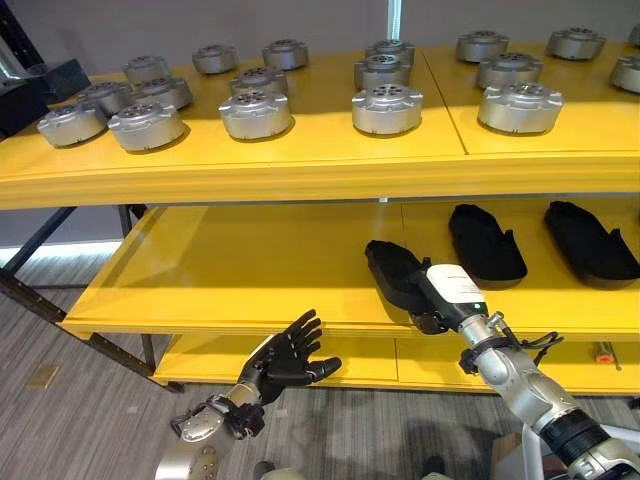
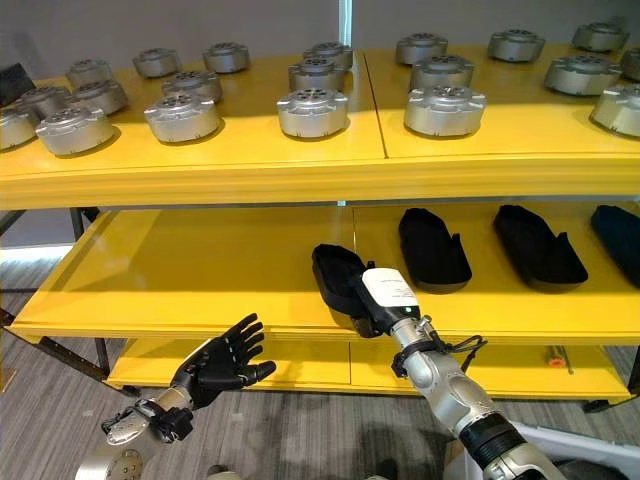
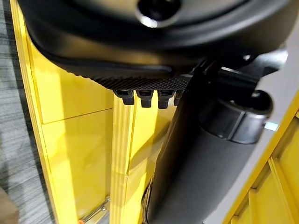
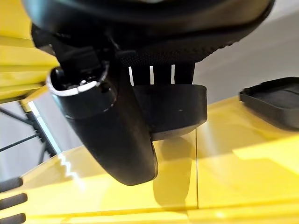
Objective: Move parts from the plastic box to the shelf.
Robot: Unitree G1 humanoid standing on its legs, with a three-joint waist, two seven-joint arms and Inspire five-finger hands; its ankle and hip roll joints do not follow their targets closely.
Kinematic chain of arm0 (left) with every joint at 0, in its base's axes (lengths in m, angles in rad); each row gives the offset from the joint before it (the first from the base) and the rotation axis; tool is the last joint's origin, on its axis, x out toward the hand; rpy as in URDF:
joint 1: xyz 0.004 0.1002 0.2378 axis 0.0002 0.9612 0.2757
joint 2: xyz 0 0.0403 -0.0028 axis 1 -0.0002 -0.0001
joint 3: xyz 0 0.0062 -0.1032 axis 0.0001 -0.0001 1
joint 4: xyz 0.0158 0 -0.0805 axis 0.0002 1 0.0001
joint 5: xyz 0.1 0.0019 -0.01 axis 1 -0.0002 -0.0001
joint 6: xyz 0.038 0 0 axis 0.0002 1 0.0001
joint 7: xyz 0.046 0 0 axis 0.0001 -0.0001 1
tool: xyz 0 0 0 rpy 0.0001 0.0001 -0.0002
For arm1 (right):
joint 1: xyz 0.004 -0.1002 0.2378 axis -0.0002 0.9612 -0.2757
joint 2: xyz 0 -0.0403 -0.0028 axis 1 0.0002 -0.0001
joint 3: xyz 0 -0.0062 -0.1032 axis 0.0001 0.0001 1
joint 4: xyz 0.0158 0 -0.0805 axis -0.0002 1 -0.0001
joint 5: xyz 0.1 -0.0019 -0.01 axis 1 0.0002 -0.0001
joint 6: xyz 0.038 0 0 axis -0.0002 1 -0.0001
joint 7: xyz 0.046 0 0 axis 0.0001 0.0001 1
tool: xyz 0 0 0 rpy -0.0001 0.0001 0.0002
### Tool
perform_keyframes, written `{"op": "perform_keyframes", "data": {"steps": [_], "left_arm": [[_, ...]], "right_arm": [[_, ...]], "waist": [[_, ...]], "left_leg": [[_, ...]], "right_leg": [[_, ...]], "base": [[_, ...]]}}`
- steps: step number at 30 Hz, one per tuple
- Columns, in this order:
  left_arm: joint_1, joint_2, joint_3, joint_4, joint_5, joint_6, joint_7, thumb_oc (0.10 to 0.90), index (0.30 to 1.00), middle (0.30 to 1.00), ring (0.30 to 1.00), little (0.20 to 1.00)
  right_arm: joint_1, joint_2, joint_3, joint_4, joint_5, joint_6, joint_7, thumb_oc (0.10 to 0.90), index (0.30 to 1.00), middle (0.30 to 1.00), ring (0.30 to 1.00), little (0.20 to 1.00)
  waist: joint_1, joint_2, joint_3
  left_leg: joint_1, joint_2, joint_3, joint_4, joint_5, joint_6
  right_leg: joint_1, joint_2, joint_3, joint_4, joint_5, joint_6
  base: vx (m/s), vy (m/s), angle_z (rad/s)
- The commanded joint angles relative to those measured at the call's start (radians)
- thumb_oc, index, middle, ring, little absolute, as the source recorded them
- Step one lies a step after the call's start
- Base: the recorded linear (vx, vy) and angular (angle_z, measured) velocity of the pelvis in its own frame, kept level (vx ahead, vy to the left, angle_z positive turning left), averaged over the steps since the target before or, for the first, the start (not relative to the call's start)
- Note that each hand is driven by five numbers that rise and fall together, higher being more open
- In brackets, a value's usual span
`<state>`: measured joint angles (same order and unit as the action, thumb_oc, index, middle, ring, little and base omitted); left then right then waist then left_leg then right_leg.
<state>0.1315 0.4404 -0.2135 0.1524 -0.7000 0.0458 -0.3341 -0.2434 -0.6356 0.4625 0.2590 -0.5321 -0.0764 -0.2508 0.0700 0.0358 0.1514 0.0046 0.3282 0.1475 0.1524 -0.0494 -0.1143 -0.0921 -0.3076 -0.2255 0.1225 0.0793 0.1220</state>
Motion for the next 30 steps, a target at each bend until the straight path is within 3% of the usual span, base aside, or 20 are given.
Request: {"op": "perform_keyframes", "data": {"steps": [1, 3, 4, 5, 7, 8, 10, 11, 12, 13, 16, 19, 20, 22, 25, 26, 27, 28, 30], "left_arm": [[-0.039, 0.052, 0.02, -0.103, -0.049, -0.034, -0.099, 0.9, 1.0, 1.0, 1.0, 1.0], [-0.061, 0.053, -0.015, -0.091, -0.038, -0.036, -0.175, 0.9, 1.0, 1.0, 1.0, 1.0], [-0.066, 0.052, -0.042, -0.076, -0.011, -0.076, -0.191, 0.9, 1.0, 1.0, 1.0, 1.0], [-0.066, 0.052, -0.047, -0.072, -0.01, -0.081, -0.19, 0.9, 1.0, 1.0, 1.0, 1.0], [-0.066, 0.047, -0.061, -0.048, -0.033, -0.102, -0.15, 0.9, 1.0, 1.0, 1.0, 1.0], [-0.061, 0.047, -0.061, -0.044, -0.033, -0.132, -0.134, 0.9, 1.0, 1.0, 1.0, 1.0], [-0.052, 0.057, -0.055, -0.063, -0.035, -0.136, -0.133, 0.9, 1.0, 1.0, 1.0, 1.0], [-0.05, 0.059, -0.053, -0.067, -0.036, -0.135, -0.135, 0.9, 1.0, 1.0, 1.0, 1.0], [-0.032, 0.064, -0.043, -0.104, -0.03, -0.132, -0.11, 0.9, 1.0, 1.0, 1.0, 1.0], [-0.024, 0.067, -0.045, -0.126, -0.035, -0.143, -0.082, 0.9, 1.0, 1.0, 1.0, 1.0], [-0.028, 0.064, -0.042, -0.136, -0.044, -0.139, -0.054, 0.9, 1.0, 1.0, 1.0, 1.0], [-0.027, 0.058, -0.039, -0.133, -0.051, -0.146, -0.054, 0.9, 1.0, 1.0, 1.0, 1.0], [-0.028, 0.056, -0.039, -0.134, -0.051, -0.143, -0.054, 0.9, 1.0, 1.0, 1.0, 1.0], [-0.036, 0.042, -0.051, -0.127, -0.034, -0.123, -0.078, 0.9, 1.0, 1.0, 1.0, 1.0], [-0.041, 0.043, -0.054, -0.121, -0.021, -0.104, -0.123, 0.9, 1.0, 1.0, 1.0, 1.0], [-0.045, 0.044, -0.044, -0.122, -0.027, -0.093, -0.126, 0.9, 1.0, 1.0, 1.0, 1.0], [-0.046, 0.057, -0.037, -0.131, -0.038, -0.085, -0.116, 0.9, 1.0, 1.0, 1.0, 1.0], [-0.046, 0.068, -0.023, -0.132, -0.05, -0.083, -0.12, 0.9, 1.0, 1.0, 1.0, 1.0], [-0.039, 0.076, 0.001, -0.143, -0.059, -0.086, -0.1, 0.9, 1.0, 1.0, 1.0, 1.0]], "right_arm": [[-0.089, 0.02, -0.058, -0.11, 0.03, -0.063, -0.091, 0.4, 0.3, 0.3, 0.3, 0.3], [-0.065, 0.026, -0.095, -0.101, 0.019, -0.082, -0.111, 0.4, 0.3, 0.3, 0.3, 0.3], [-0.051, 0.022, -0.116, -0.104, 0.01, -0.096, -0.113, 0.4, 0.3, 0.3, 0.3, 0.3], [-0.048, 0.021, -0.118, -0.107, 0.009, -0.097, -0.113, 0.4, 0.3, 0.3, 0.3, 0.3], [-0.037, 0.014, -0.107, -0.133, 0.018, -0.087, -0.108, 0.4, 0.3, 0.3, 0.3, 0.3], [-0.027, 0.012, -0.089, -0.178, 0.024, -0.08, -0.102, 0.4, 0.3, 0.3, 0.3, 0.3], [-0.014, 0.01, -0.083, -0.201, 0.022, -0.08, -0.104, 0.4, 0.3, 0.3, 0.3, 0.3], [-0.012, 0.009, -0.082, -0.204, 0.021, -0.079, -0.105, 0.4, 0.3, 0.3, 0.3, 0.3], [-0.001, 0.008, -0.073, -0.214, 0.014, -0.092, -0.109, 0.4, 0.3, 0.3, 0.3, 0.3], [-0.018, 0.008, -0.062, -0.204, 0.004, -0.111, -0.107, 0.4, 0.3, 0.3, 0.3, 0.3], [-0.04, 0.011, -0.054, -0.17, -0.013, -0.132, -0.109, 0.4, 0.3, 0.3, 0.3, 0.3], [-0.044, 0.009, -0.064, -0.164, -0.028, -0.136, -0.101, 0.4, 0.3, 0.3, 0.3, 0.3], [-0.045, 0.009, -0.064, -0.162, -0.031, -0.134, -0.102, 0.4, 0.3, 0.3, 0.3, 0.3], [-0.032, 0.012, -0.072, -0.135, -0.064, -0.124, -0.126, 0.4, 0.3, 0.3, 0.3, 0.3], [-0.006, 0.006, -0.098, -0.115, -0.086, -0.119, -0.14, 0.4, 0.3, 0.3, 0.3, 0.3], [0.007, 0.005, -0.11, -0.121, -0.102, -0.128, -0.137, 0.4, 0.3, 0.3, 0.3, 0.3], [0.006, 0.007, -0.109, -0.129, -0.108, -0.127, -0.133, 0.4, 0.3, 0.3, 0.3, 0.3], [0.004, 0.007, -0.112, -0.132, -0.109, -0.132, -0.127, 0.4, 0.3, 0.3, 0.3, 0.3], [-0.023, 0.006, -0.104, -0.144, -0.122, -0.148, -0.103, 0.4, 0.3, 0.3, 0.3, 0.3]], "waist": [[0.042, -0.03, -0.003], [0.043, -0.032, 0.01], [0.042, -0.032, 0.016], [0.042, -0.032, 0.018], [0.029, -0.034, 0.024], [0.015, -0.042, 0.03], [0.013, -0.048, 0.035], [0.013, -0.049, 0.036], [0.011, -0.055, 0.039], [0.011, -0.059, 0.038], [0.018, -0.071, 0.035], [0.023, -0.07, 0.023], [0.024, -0.07, 0.023], [0.013, -0.075, 0.0], [0.006, -0.07, -0.02], [0.004, -0.07, -0.026], [0.006, -0.074, -0.02], [0.012, -0.07, -0.018], [0.029, -0.08, -0.001]], "left_leg": [[0.02, -0.069, 0.013, 0.003, 0.026, 0.023], [0.009, -0.14, 0.028, 0.05, -0.024, 0.061], [-0.007, -0.184, 0.026, 0.084, -0.053, 0.092], [-0.009, -0.19, 0.026, 0.091, -0.058, 0.096], [0.0, -0.222, 0.028, 0.096, -0.082, 0.126], [0.024, -0.235, 0.049, 0.076, -0.09, 0.141], [0.042, -0.239, 0.067, 0.06, -0.089, 0.143], [0.046, -0.239, 0.069, 0.057, -0.089, 0.142], [0.084, -0.257, 0.083, 0.017, -0.087, 0.15], [0.11, -0.266, 0.102, -0.024, -0.078, 0.144], [0.124, -0.286, 0.105, -0.054, -0.074, 0.146], [0.113, -0.29, 0.103, -0.071, -0.059, 0.142], [0.114, -0.294, 0.097, -0.075, -0.058, 0.143], [0.086, -0.323, 0.038, -0.086, -0.048, 0.157], [0.073, -0.324, -0.01, -0.083, -0.049, 0.16], [0.072, -0.314, -0.02, -0.075, -0.056, 0.161], [0.074, -0.303, -0.01, -0.052, -0.076, 0.155], [0.071, -0.281, 0.008, -0.038, -0.079, 0.143], [0.065, -0.242, 0.054, 0.022, -0.102, 0.128]], "right_leg": [[0.158, -0.058, 0.003, 0.078, -0.136, 0.031], [0.162, -0.123, -0.005, 0.097, -0.092, 0.036], [0.147, -0.148, 0.001, 0.141, -0.062, 0.023], [0.143, -0.15, 0.005, 0.149, -0.061, 0.022], [0.101, -0.112, 0.042, 0.217, -0.06, 0.009], [0.055, -0.042, 0.051, 0.268, -0.071, 0.015], [0.049, 0.022, 0.024, 0.262, -0.112, 0.012], [0.051, 0.031, 0.019, 0.259, -0.119, 0.01], [0.021, 0.071, -0.007, 0.295, -0.093, 0.023], [0.017, 0.118, -0.03, 0.269, -0.108, 0.012], [0.043, 0.135, -0.065, 0.215, -0.103, 0.002], [0.082, 0.172, -0.07, 0.174, -0.146, -0.027], [0.092, 0.179, -0.062, 0.175, -0.155, -0.028], [0.096, 0.216, 0.029, 0.175, -0.155, -0.031], [0.104, 0.158, 0.106, 0.133, -0.147, -0.011], [0.093, 0.085, 0.138, 0.095, -0.071, 0.022], [0.063, 0.047, 0.142, 0.092, -0.018, 0.043], [0.081, 0.048, 0.129, 0.066, -0.06, 0.044], [0.091, 0.011, 0.071, 0.049, -0.04, 0.048]], "base": [[-0.01, 0.546, -0.17], [-0.01, 0.636, 0.1], [0.0, 0.551, 0.22], [0.0, 0.56, 0.13], [-0.01, 0.375, 0.01], [-0.01, 0.242, -0.03], [0.02, 0.18, -0.32], [0.05, 0.187, -0.48], [0.06, 0.193, -0.4], [0.07, 0.187, -0.51], [0.07, 0.084, -0.55], [0.04, 0.034, -0.21], [0.09, -0.002, -0.05], [0.11, -0.05, 0.05], [0.11, -0.171, 0.47], [0.11, -0.342, 0.73], [0.12, -0.386, 0.71], [0.09, -0.336, 0.39], [0.1, -0.327, 0.22]]}}
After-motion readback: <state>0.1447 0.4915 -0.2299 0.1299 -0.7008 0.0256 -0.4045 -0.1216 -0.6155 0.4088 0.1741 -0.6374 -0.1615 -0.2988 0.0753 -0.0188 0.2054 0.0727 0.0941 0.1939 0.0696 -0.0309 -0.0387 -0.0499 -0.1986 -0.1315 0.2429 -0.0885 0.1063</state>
